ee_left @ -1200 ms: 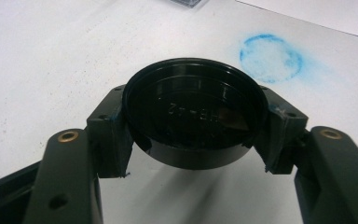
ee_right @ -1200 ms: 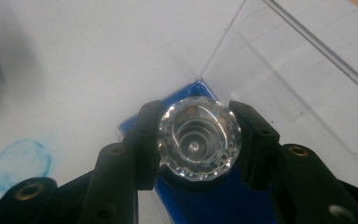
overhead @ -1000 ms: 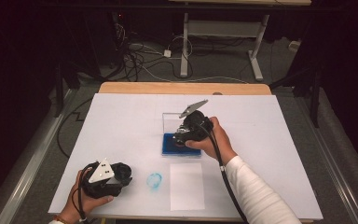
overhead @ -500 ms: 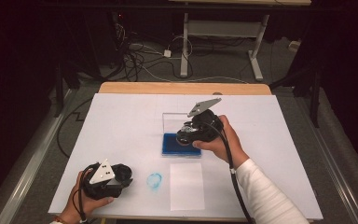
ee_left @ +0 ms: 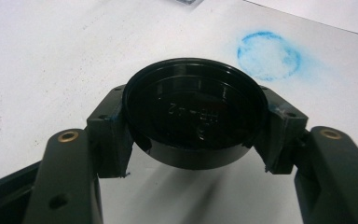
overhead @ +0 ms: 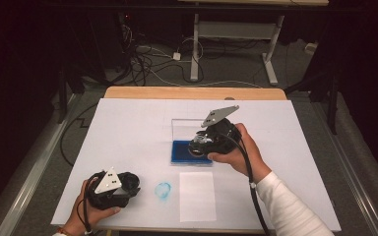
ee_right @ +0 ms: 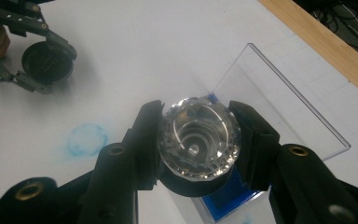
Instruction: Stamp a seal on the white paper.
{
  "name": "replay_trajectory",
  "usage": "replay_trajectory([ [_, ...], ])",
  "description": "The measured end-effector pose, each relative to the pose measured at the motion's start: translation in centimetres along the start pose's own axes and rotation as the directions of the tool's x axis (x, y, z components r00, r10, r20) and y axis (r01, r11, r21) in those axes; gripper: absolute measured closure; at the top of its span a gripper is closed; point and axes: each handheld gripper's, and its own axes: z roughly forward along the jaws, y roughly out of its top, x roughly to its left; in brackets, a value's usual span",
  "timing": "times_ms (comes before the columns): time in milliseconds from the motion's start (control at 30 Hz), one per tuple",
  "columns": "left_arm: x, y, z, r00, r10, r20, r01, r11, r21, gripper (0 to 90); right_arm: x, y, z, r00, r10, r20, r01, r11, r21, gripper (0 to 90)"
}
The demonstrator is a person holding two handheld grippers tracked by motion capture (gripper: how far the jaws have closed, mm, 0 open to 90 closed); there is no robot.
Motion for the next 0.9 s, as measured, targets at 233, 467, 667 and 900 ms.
replay_trajectory([
  [233,-0.1,0.1,0.0,1.0,0.004,-0.002,-0.004,1.0,0.004,36.3,0.9,-0.1,-0.8,0.9994,-0.019,-0.029,0.018,1.0,-0.018,57.4],
  [467,-0.2,0.1,0.2,1.0,0.007,-0.001,-0.007,0.9999,0.009,36.3,1.9,-0.8,-1.1,0.9981,-0.034,-0.052,0.032,0.999,-0.039,57.4],
  [667,-0.3,0.1,0.2,1.0,0.009,-0.001,-0.009,0.9999,0.012,36.4,2.8,-1.7,-1.0,0.9972,-0.042,-0.062,0.04,0.998,-0.042,57.4],
  [900,-0.4,0.2,0.3,0.9999,0.014,-0.001,-0.014,0.9998,0.017,36.4,3.8,-3.1,0.0,0.9952,-0.057,-0.079,0.058,0.998,0.001,57.4],
])
